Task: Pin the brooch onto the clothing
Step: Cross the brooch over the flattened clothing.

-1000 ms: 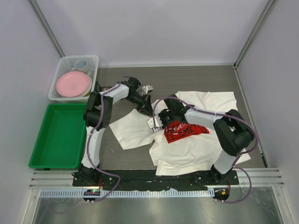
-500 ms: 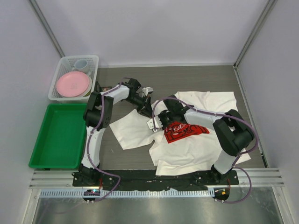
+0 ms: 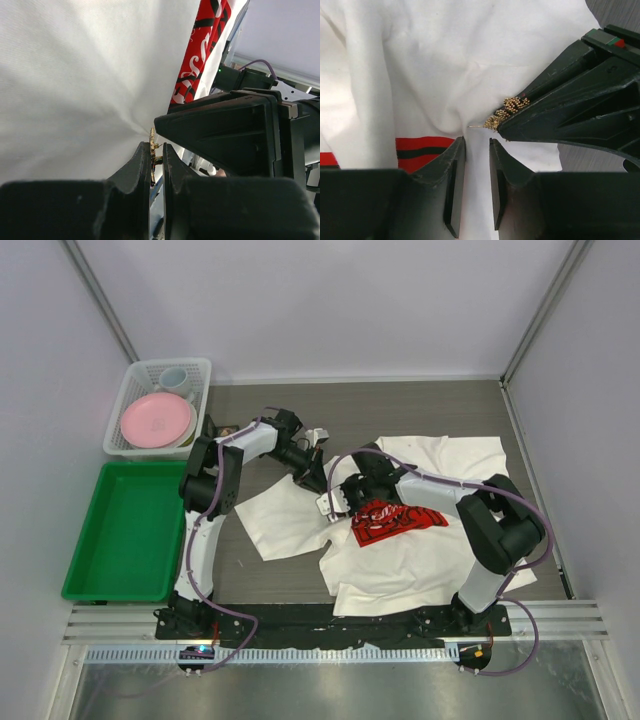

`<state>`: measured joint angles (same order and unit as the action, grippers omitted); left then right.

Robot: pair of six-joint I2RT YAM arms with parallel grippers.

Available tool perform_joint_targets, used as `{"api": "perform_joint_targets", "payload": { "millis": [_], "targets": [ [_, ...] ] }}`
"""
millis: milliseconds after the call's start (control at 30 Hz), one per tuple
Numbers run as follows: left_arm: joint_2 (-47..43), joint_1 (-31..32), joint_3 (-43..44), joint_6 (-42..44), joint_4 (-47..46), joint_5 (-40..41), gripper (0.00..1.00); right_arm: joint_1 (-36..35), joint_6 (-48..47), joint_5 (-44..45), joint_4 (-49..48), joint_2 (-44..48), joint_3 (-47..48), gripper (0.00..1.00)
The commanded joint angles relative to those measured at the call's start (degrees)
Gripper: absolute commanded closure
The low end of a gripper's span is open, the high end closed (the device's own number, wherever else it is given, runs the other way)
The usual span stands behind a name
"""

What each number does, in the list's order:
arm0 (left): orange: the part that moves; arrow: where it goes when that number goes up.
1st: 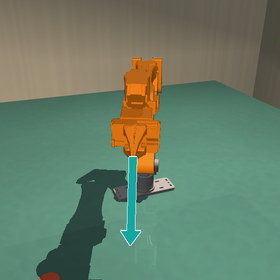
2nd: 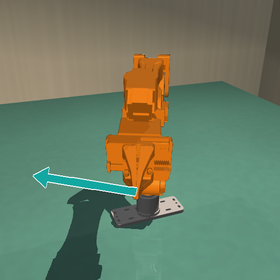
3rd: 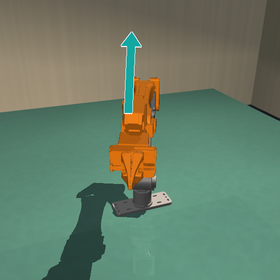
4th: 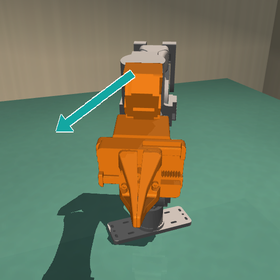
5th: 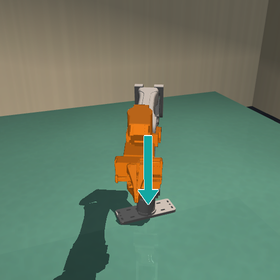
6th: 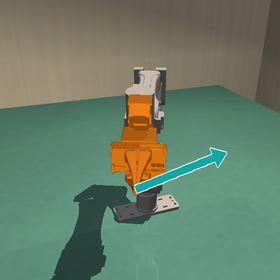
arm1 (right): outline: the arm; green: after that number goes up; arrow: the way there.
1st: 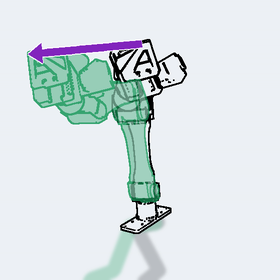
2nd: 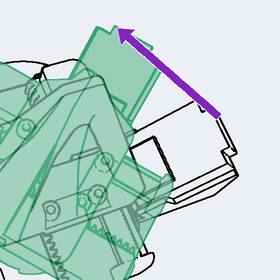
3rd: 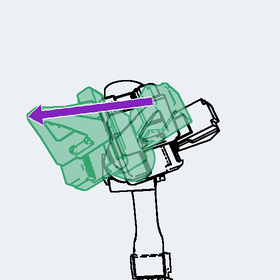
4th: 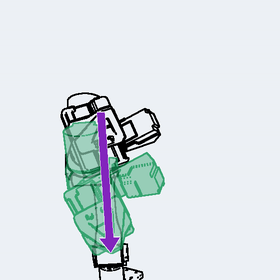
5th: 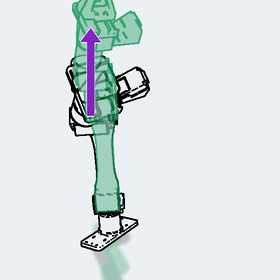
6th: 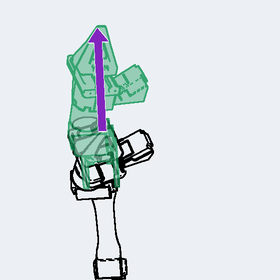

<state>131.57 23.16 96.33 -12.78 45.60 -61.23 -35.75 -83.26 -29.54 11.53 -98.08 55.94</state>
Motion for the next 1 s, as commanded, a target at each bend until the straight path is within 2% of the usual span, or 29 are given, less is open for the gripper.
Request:
{"api": "perform_joint_targets", "payload": {
  "millis": [0,500,567,600,700,967],
  "targets": [
    [0.09,0.13,1.31,1.00,1.68,-1.08,1.00,0.76,-1.81,0.01,-0.89,1.85,0.48,0.70],
    [0.09,0.13,1.31,0.56,1.42,-1.08,1.00,0.77,-4.27,-3.07,1.30,0.26,1.10,0.74],
    [0.09,0.13,1.05,0.38,1.07,-1.08,1.00,0.68,-3.93,-3.42,1.30,0.09,1.19,0.78],
    [0.01,0.13,0.96,0.12,0.80,-1.08,1.00,0.68,-3.66,-3.42,1.30,-0.18,1.53,0.86],
    [-0.17,0.13,0.43,0.03,0.54,-0.99,1.00,0.59,-2.35,-3.16,1.21,-0.70,2.41,0.99],
    [-0.08,0.31,-0.18,-0.32,0.10,-1.00,1.00,0.68,2.75,-3.42,-2.91,0.08,1.98,0.99]
  ]
}}
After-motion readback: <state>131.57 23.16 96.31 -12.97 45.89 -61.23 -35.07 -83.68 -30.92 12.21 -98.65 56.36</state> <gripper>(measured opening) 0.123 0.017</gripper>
